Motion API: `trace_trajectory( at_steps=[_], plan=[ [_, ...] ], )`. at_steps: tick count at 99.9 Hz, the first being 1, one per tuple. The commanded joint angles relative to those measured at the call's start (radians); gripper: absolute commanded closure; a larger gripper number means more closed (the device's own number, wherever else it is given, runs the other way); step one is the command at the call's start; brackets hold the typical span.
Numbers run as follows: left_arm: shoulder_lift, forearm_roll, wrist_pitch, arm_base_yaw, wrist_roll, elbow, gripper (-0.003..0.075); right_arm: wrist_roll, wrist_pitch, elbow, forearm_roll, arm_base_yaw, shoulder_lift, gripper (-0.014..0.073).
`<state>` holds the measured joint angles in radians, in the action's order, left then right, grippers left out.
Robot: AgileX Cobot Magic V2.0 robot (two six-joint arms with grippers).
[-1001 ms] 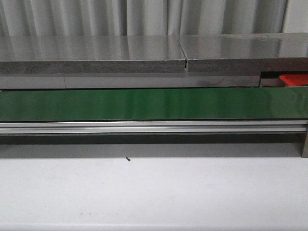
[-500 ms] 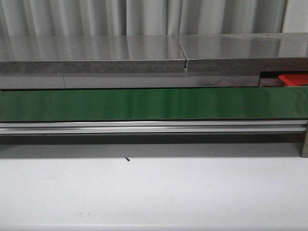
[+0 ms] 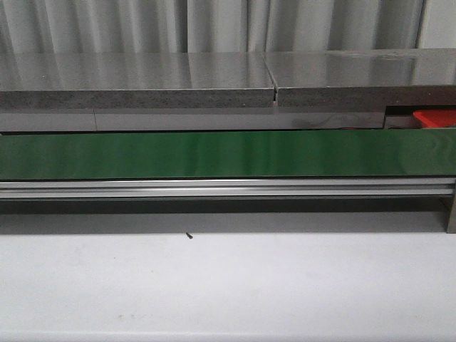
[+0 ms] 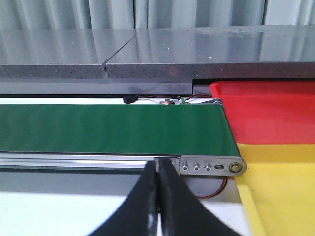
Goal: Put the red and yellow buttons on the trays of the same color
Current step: 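Lower the left gripper onto a red button and close it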
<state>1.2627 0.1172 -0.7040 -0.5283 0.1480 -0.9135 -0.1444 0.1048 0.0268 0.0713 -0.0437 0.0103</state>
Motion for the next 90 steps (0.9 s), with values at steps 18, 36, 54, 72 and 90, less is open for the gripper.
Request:
trace_trajectory(
  at_steps=[18, 36, 54, 72, 90],
  plan=[
    [0.165, -0.041, 0.006, -0.002, -0.002, -0.132, 0.0068, 0.001, -0.078, 0.000, 0.010, 0.004, 0.017, 0.0661],
    [0.241, -0.064, 0.034, -0.002, -0.002, -0.143, 0.0068, 0.001, -0.078, 0.000, 0.010, 0.004, 0.017, 0.0661],
    [0.302, -0.086, 0.078, -0.002, -0.002, -0.145, 0.0068, 0.001, -0.078, 0.000, 0.010, 0.004, 0.017, 0.0661],
    [0.374, -0.086, 0.094, -0.002, -0.002, -0.174, 0.0068, 0.001, -0.076, 0.000, 0.010, 0.004, 0.017, 0.0661],
    [0.442, -0.086, 0.092, -0.002, -0.002, -0.216, 0.0068, 0.001, -0.076, 0.000, 0.010, 0.004, 0.017, 0.0661]
  ],
)
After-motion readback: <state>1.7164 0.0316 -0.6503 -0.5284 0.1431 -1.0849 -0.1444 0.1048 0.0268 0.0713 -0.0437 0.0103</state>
